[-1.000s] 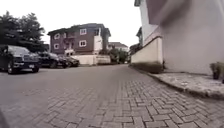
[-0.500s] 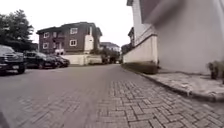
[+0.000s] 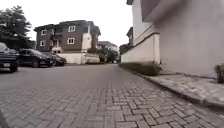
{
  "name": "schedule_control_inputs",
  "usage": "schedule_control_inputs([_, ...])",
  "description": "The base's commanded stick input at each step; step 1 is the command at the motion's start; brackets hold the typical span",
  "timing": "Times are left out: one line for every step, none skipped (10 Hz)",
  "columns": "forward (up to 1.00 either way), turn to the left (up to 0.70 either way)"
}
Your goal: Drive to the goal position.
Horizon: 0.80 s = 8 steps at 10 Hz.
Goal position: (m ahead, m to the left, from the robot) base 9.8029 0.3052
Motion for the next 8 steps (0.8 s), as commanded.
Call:
schedule_control_inputs([0.70,0.00])
schedule_control_inputs([0.70,0.00])
schedule_control_inputs([0.70,0.00])
schedule_control_inputs([0.70,0.00])
schedule_control_inputs([0.70,0.00])
schedule_control_inputs([0.70,0.00])
schedule_control_inputs([0.70,0.00])
schedule_control_inputs([0.70,0.00])
